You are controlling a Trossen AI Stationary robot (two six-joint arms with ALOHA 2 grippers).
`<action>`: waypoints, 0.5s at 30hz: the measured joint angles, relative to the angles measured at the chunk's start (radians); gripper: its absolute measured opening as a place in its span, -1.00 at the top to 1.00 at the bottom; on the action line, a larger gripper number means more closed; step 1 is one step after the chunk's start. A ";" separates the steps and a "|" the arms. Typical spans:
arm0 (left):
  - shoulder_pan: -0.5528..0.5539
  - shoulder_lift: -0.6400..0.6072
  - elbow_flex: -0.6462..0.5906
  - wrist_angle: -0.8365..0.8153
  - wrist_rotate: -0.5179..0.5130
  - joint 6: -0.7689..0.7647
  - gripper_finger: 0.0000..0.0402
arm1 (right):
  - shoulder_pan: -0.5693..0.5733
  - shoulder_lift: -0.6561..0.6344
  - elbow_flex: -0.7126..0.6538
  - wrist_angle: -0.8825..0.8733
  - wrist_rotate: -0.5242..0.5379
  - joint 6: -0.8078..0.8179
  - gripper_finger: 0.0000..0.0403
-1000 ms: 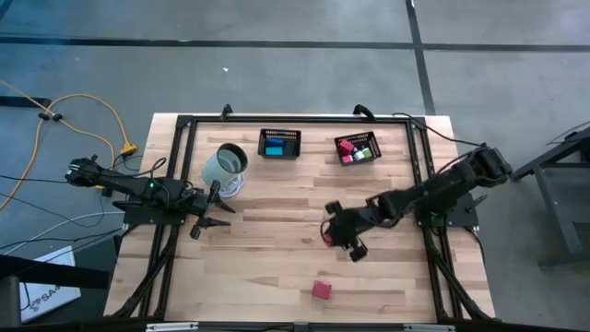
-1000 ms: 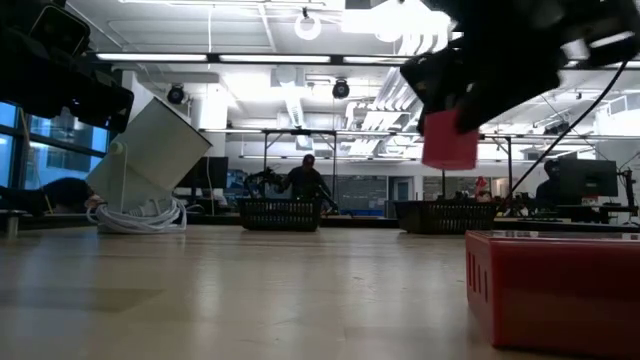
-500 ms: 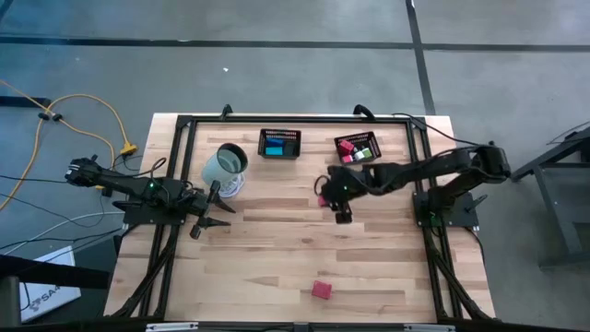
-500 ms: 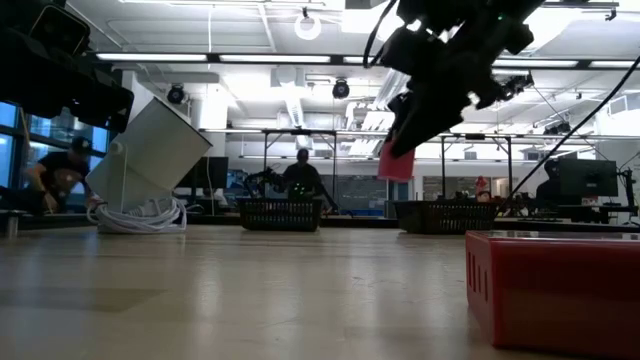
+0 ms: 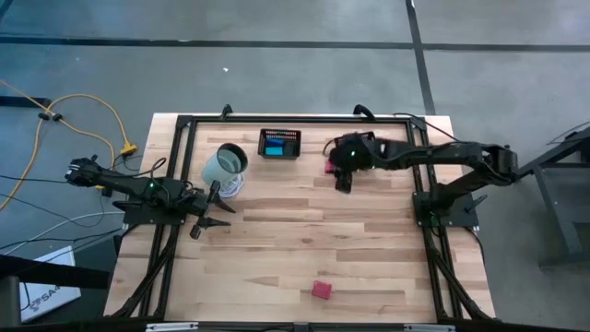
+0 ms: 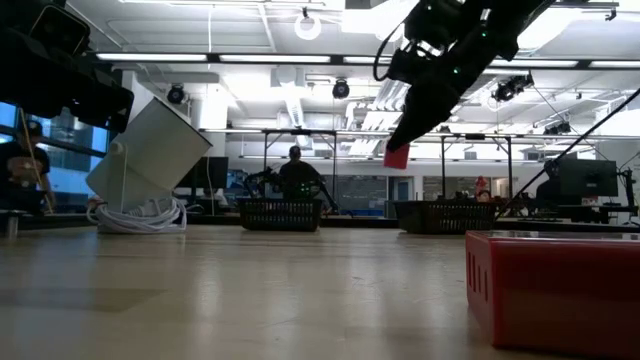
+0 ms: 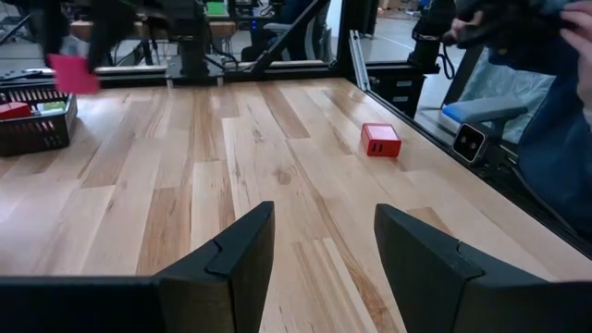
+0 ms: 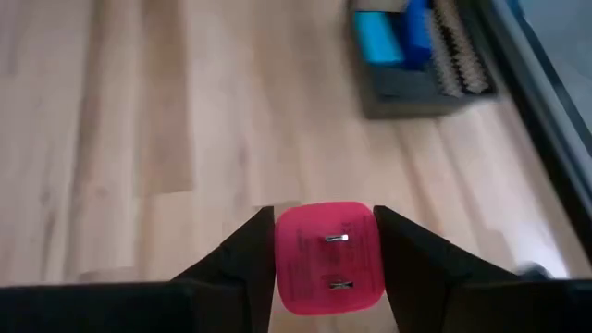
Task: Pick & Place Office items
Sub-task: Put the pink charger adapter into the right black bin
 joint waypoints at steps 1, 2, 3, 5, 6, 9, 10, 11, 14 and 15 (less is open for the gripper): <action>0.000 0.000 0.000 0.000 0.000 0.000 0.10 | -0.024 -0.008 0.000 -0.005 -0.008 0.009 0.26; 0.000 0.000 0.000 0.000 0.000 0.000 0.10 | -0.049 -0.015 0.000 -0.008 -0.015 0.015 0.26; 0.000 0.000 0.000 0.000 0.000 0.000 0.10 | -0.071 -0.020 0.000 -0.013 -0.016 0.018 0.26; 0.000 0.000 0.000 0.000 0.000 0.000 0.10 | -0.115 -0.032 0.000 -0.029 -0.015 0.018 0.26; 0.000 0.000 0.000 0.000 0.000 0.000 0.10 | -0.135 -0.039 0.000 -0.030 -0.013 0.018 0.26; 0.000 0.000 0.000 0.000 0.000 0.000 0.10 | -0.186 -0.045 0.000 -0.026 -0.013 0.018 0.26; 0.000 0.000 0.000 0.000 0.000 0.000 0.10 | -0.203 -0.045 0.000 -0.029 -0.013 0.018 0.26; 0.000 0.000 0.000 0.000 0.000 0.000 0.10 | -0.221 -0.044 0.000 -0.033 -0.013 0.018 0.26; 0.000 0.000 0.000 0.000 0.000 0.000 0.10 | -0.272 -0.044 0.000 -0.048 -0.010 0.018 0.26; 0.000 0.000 0.000 0.000 0.000 0.000 0.10 | -0.287 -0.044 0.000 -0.052 0.000 0.018 0.26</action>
